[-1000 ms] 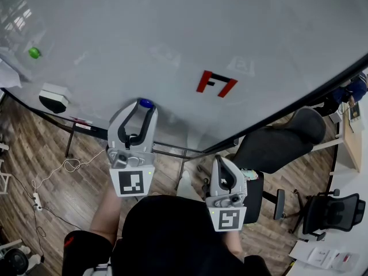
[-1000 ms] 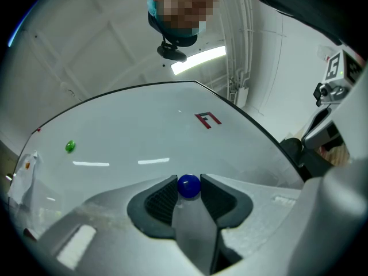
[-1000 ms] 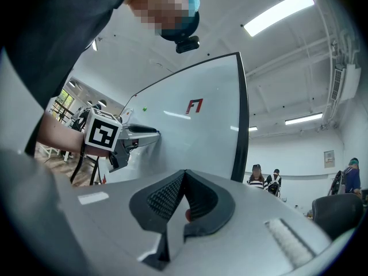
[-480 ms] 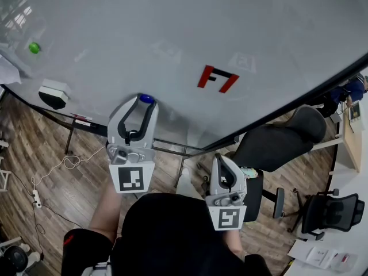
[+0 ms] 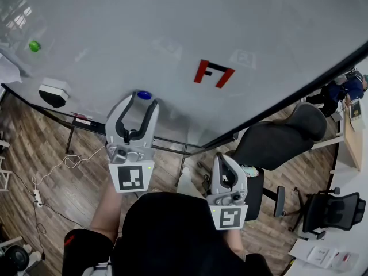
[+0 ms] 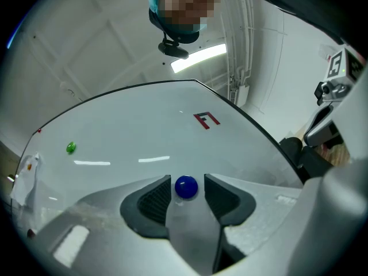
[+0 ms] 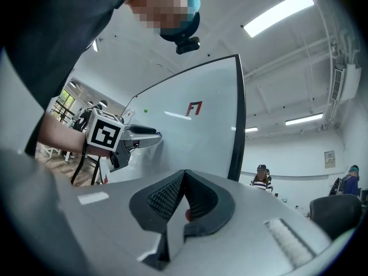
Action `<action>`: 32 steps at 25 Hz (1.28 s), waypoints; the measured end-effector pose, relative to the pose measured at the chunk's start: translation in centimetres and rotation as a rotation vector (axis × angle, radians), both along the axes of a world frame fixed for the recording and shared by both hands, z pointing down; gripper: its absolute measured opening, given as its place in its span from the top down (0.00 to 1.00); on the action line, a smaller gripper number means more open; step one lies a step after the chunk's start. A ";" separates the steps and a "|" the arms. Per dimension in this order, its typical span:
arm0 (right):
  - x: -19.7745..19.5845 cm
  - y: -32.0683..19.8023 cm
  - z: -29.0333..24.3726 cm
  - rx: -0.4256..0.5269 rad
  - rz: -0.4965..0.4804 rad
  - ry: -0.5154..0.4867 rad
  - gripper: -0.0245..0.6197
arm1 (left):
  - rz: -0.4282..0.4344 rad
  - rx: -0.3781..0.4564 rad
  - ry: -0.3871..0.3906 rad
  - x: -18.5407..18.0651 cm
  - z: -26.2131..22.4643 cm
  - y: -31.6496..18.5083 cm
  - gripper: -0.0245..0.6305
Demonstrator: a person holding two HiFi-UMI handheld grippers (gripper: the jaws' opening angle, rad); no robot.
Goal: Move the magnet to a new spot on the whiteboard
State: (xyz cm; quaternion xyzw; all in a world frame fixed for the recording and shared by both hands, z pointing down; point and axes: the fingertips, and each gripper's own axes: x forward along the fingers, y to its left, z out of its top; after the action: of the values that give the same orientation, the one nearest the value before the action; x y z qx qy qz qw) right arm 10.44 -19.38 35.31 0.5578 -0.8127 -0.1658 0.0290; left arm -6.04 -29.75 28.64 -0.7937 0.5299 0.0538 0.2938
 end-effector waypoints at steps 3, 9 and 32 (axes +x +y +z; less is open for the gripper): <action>0.0 0.3 -0.2 0.006 -0.009 -0.005 0.96 | -0.008 0.009 0.013 -0.4 -0.2 0.7 0.69; -0.3 0.8 -0.5 0.016 -0.044 -0.020 0.96 | -0.020 0.022 0.022 -1.0 0.1 2.6 0.75; -0.7 5.4 -3.4 0.040 -0.137 -0.084 0.96 | 0.056 -0.091 0.042 -0.4 3.3 11.0 0.96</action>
State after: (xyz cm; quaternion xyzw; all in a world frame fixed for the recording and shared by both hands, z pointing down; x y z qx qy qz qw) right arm 9.75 -13.98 31.90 0.5079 -0.8460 -0.1601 -0.0275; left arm -6.39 -18.70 31.92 -0.8195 0.5154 0.0545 0.2445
